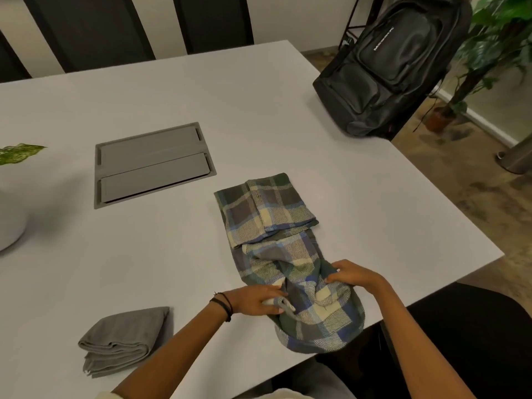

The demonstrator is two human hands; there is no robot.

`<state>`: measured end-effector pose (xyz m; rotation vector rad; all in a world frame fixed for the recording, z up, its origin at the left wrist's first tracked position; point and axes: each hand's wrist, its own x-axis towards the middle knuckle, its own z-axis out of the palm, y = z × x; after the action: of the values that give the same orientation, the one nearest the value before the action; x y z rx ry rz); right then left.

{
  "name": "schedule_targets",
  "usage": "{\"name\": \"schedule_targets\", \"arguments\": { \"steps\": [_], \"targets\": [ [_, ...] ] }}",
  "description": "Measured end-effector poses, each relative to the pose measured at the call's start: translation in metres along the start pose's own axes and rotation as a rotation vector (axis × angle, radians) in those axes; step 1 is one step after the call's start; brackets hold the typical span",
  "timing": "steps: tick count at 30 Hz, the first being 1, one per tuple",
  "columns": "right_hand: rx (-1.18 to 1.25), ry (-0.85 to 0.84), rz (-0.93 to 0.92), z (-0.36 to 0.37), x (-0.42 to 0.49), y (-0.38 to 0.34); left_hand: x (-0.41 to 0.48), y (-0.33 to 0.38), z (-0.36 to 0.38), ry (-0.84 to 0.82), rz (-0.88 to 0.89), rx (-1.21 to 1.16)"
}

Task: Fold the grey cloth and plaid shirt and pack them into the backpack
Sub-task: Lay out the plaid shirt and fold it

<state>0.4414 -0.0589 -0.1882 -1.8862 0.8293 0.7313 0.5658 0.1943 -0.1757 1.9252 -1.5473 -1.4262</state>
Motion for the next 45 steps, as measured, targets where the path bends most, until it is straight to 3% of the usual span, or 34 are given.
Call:
{"name": "schedule_targets", "arguments": {
  "steps": [3, 10, 15, 19, 24, 26, 29, 33, 40, 45],
  "targets": [
    [0.049, -0.011, -0.02, -0.012, -0.003, -0.015, -0.01, 0.001, -0.021, 0.014, -0.03, -0.221],
    [0.24, -0.111, -0.085, -0.043, -0.013, -0.049, -0.03, -0.002, -0.062, 0.053, -0.079, -0.434],
    [0.357, -0.156, -0.139, -0.064, -0.008, -0.079, -0.035, -0.025, -0.076, 0.251, -0.17, -0.551],
    [0.456, -0.146, -0.206, -0.076, 0.011, -0.096, -0.037, -0.033, -0.086, 0.484, -0.126, -0.677],
    [0.308, -0.138, -0.043, -0.078, 0.042, -0.124, -0.026, -0.052, -0.096, 0.779, -0.117, -0.849],
    [0.428, -0.206, -0.108, -0.088, 0.053, -0.133, -0.019, -0.056, -0.105, 0.84, -0.16, -0.931],
    [0.635, -0.208, -0.059, -0.095, 0.069, -0.143, -0.005, -0.069, -0.117, 0.92, -0.257, -1.067],
    [0.628, -0.155, 0.023, -0.092, 0.093, -0.155, 0.018, -0.083, -0.13, 0.996, -0.428, -1.195],
    [0.423, -0.011, 0.029, -0.072, 0.117, -0.157, 0.044, -0.093, -0.132, 1.043, -0.573, -1.25],
    [0.553, -0.07, -0.102, -0.059, 0.119, -0.145, 0.048, -0.09, -0.125, 1.164, -0.53, -1.199]
  ]
}}
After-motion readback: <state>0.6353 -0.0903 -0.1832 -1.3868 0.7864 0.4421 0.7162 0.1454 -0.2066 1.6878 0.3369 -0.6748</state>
